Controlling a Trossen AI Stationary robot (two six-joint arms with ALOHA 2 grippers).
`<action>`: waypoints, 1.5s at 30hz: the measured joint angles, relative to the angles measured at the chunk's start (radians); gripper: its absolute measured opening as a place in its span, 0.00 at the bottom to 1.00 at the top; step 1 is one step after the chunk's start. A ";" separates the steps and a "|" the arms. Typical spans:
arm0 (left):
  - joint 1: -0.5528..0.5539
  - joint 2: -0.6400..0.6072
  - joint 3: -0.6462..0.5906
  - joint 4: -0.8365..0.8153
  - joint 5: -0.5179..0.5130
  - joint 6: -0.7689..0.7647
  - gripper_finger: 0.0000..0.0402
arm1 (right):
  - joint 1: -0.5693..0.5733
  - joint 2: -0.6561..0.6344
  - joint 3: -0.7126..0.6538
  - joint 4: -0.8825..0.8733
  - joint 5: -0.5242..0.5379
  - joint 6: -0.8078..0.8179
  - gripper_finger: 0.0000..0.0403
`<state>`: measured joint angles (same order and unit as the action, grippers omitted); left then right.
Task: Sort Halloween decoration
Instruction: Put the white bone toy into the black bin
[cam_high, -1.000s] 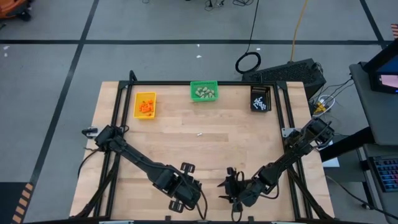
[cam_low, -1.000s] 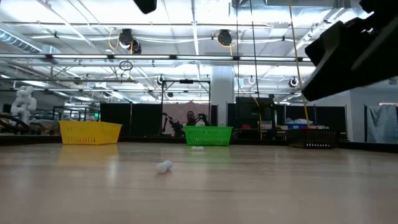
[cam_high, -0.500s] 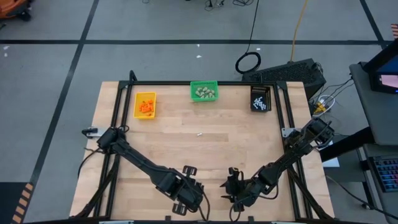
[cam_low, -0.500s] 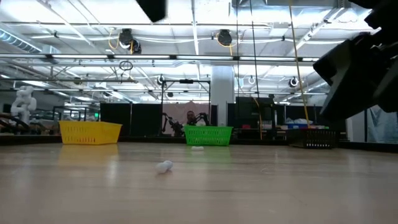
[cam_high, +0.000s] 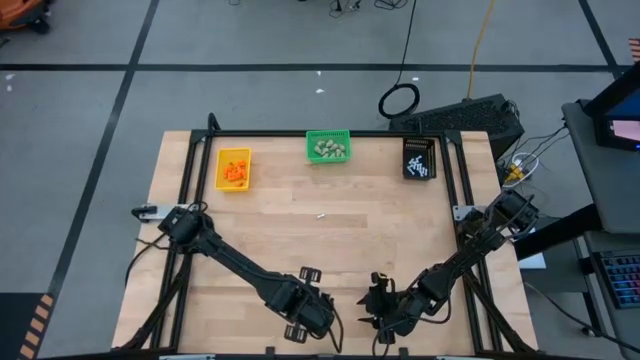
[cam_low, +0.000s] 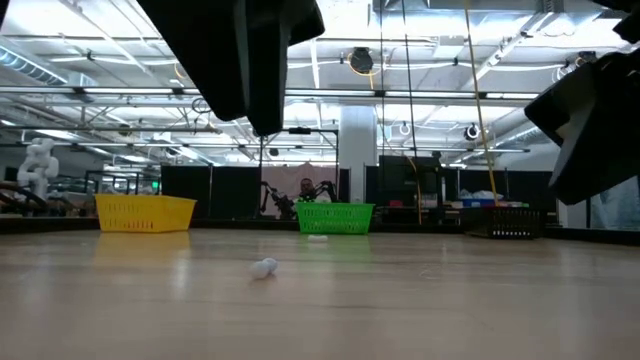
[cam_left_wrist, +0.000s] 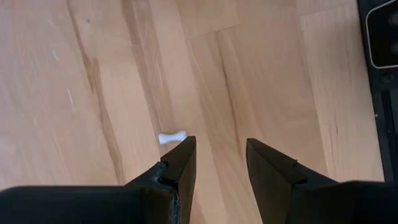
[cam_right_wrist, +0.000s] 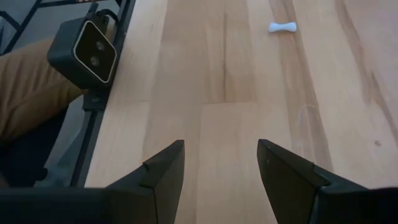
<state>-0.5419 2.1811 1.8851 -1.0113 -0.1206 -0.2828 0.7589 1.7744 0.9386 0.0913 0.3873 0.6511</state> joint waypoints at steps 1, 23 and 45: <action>0.003 0.000 0.000 0.001 0.000 0.000 0.35 | 0.003 0.000 0.000 0.001 0.000 0.002 0.47; 0.013 0.000 0.000 -0.003 0.020 0.000 0.72 | 0.009 0.000 0.000 0.001 0.003 0.011 0.47; 0.022 0.000 -0.067 -0.004 -0.041 0.000 0.72 | 0.009 0.000 0.000 0.001 0.002 0.016 0.47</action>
<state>-0.5204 2.1807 1.8184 -1.0153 -0.1612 -0.2832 0.7677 1.7744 0.9386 0.0925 0.3893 0.6668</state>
